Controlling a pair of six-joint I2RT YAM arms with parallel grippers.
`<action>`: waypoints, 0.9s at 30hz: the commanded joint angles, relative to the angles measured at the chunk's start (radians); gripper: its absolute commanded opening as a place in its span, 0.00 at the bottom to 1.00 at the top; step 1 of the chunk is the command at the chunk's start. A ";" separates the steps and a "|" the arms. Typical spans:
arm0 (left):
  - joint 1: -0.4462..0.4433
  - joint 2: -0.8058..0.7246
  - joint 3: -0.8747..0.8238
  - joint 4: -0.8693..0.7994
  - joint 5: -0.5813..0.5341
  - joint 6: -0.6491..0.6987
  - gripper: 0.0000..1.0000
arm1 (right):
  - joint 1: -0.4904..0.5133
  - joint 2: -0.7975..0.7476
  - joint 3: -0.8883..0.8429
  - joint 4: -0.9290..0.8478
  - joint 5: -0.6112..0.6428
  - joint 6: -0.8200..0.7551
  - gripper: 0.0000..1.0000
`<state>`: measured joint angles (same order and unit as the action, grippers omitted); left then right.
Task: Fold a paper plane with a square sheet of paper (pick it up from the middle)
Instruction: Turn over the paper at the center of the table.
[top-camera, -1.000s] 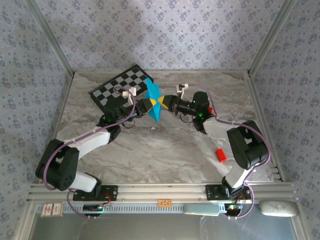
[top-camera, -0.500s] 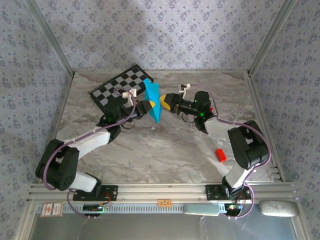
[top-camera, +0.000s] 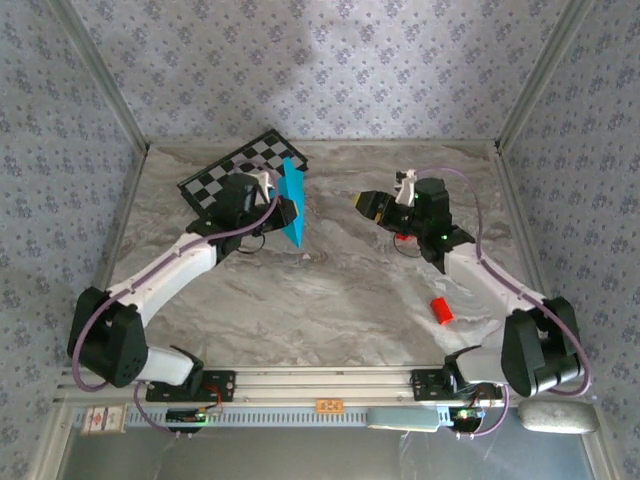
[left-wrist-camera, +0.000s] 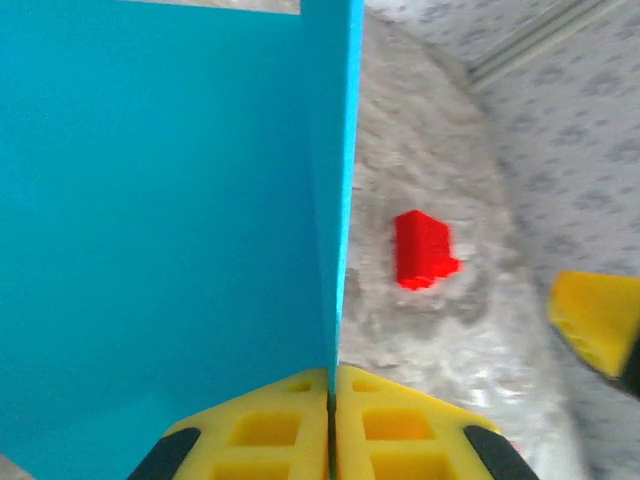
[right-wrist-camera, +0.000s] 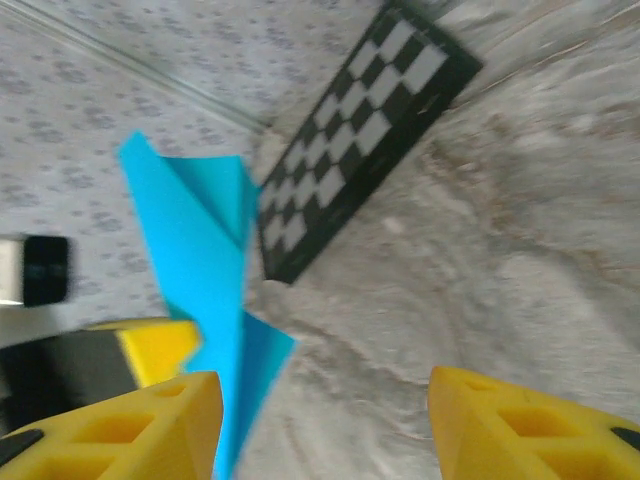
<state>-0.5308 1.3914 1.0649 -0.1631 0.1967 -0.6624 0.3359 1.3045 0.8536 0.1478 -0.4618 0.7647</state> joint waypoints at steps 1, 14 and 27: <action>-0.047 0.074 0.145 -0.378 -0.328 0.194 0.09 | -0.010 -0.040 0.019 -0.222 0.175 -0.181 0.59; -0.211 0.551 0.516 -0.780 -0.911 0.208 0.09 | -0.024 -0.048 -0.019 -0.256 0.258 -0.183 0.59; -0.278 0.853 0.632 -0.829 -0.976 0.092 0.09 | -0.037 -0.032 -0.030 -0.266 0.266 -0.176 0.59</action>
<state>-0.7994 2.2047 1.6569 -0.9325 -0.7238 -0.5102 0.3069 1.2713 0.8307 -0.0956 -0.2157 0.6010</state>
